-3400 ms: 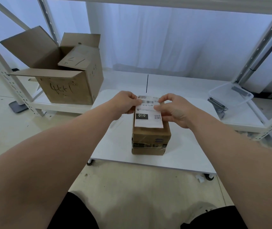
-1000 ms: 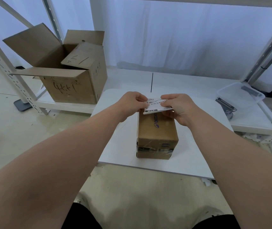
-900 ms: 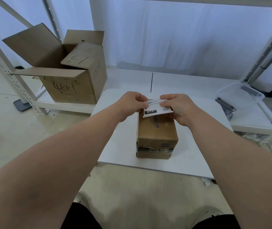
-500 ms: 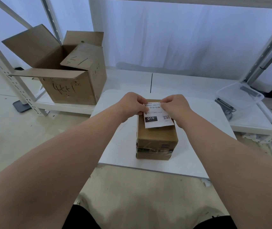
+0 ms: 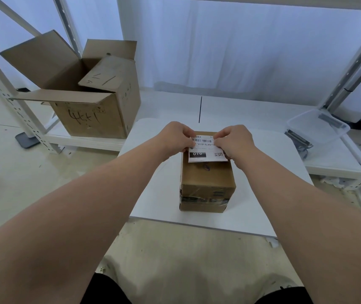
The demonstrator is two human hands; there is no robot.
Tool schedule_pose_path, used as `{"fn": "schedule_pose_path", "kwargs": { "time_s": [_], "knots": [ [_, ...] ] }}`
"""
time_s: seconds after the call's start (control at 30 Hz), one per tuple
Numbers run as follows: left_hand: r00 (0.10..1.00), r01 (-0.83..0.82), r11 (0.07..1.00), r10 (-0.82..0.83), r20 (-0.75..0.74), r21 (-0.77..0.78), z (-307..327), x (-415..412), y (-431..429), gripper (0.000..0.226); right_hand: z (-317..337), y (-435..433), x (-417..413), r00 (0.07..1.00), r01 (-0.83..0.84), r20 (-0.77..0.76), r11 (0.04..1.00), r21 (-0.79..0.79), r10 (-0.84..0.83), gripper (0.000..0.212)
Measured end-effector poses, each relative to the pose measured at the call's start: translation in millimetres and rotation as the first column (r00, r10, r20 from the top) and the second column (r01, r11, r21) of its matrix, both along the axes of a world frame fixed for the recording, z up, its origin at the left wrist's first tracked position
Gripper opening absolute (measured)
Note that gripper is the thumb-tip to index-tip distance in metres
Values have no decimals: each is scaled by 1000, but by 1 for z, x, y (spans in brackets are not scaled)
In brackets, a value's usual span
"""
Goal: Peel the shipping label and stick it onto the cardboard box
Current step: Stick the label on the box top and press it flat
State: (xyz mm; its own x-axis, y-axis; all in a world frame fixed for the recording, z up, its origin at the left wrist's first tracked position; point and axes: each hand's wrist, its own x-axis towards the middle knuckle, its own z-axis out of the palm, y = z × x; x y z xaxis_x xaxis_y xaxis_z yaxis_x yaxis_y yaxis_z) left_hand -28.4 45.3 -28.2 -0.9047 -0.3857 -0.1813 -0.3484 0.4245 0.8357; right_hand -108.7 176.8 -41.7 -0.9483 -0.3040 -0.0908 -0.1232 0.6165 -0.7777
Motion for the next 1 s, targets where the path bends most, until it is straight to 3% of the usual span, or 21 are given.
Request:
{"fn": "schedule_pose_path", "kwargs": {
  "time_s": [0.33,1.0],
  "knots": [
    [999,34,990,-28,46,-136,0,-7,1,32,-1,-1,-1,1000,-6,-9,1000,13,6,21],
    [999,37,993,-34,30,-109,6,-7,1,30,-1,-1,-2,995,-36,-90,999,26,38,26]
  ]
}}
